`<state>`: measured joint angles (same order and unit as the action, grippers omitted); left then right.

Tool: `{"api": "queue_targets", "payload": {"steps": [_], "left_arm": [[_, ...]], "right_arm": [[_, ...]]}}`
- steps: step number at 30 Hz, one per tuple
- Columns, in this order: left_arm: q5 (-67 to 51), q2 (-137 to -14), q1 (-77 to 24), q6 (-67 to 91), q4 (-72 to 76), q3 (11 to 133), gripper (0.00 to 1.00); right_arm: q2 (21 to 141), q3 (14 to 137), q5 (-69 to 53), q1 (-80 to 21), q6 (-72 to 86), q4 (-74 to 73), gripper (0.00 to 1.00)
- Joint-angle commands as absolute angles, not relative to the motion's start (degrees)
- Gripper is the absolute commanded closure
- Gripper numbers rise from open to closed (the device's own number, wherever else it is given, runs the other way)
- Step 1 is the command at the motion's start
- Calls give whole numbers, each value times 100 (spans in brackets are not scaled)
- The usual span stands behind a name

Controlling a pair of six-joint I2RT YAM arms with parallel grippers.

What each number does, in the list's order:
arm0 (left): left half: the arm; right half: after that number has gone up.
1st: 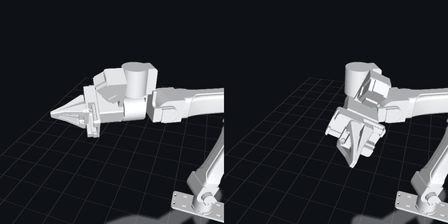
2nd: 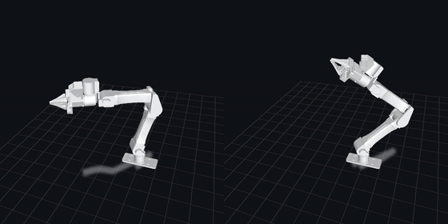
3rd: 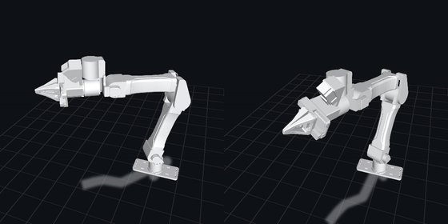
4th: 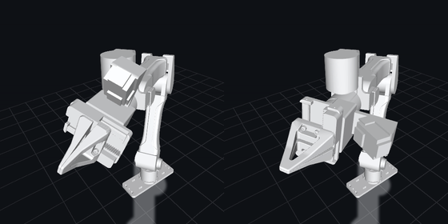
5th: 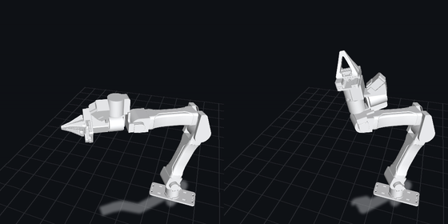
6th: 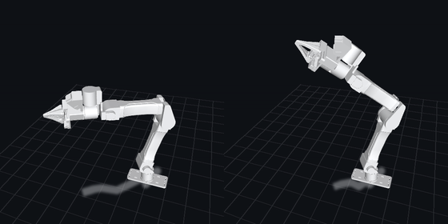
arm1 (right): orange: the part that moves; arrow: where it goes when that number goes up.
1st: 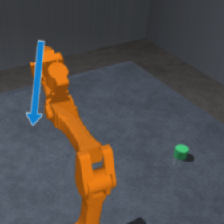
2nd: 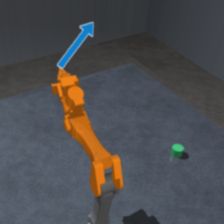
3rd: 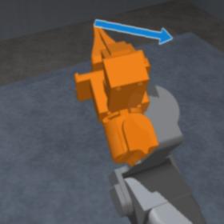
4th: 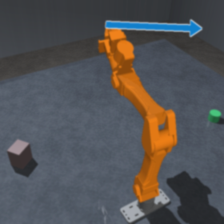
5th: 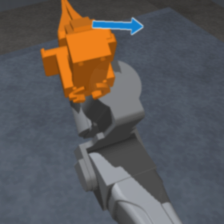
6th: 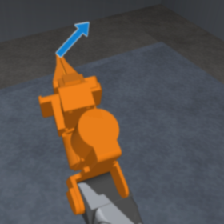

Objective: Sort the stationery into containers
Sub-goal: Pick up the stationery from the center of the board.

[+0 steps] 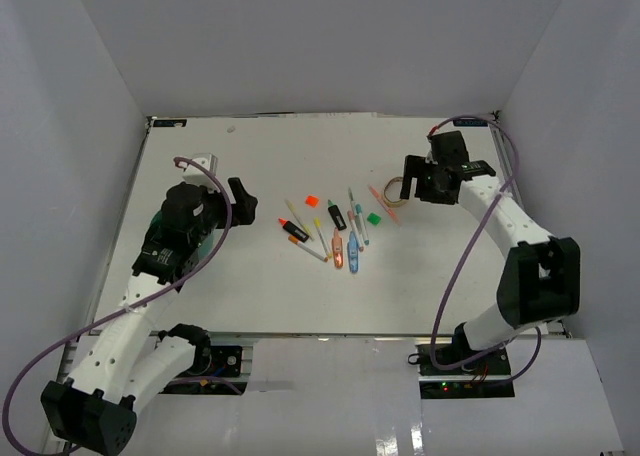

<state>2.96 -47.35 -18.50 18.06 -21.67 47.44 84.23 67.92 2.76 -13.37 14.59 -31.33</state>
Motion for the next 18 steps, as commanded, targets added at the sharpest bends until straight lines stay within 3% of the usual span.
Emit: {"api": "queue_targets", "payload": {"steps": [1,8,18], "left_arm": [[9,-4799,-1863,1793,-1600,4483,2],[-237,-4737,-1872,1828,-1099,3815,2],[-158,-4693,-1925,1731,-1116,3753,2]], "right_arm": [[9051,7180,457,-1362,2047,-3164,15],[10079,7549,703,-1441,2610,-2892,25],[10819,8103,1388,-1573,3427,-2750,28]]}}
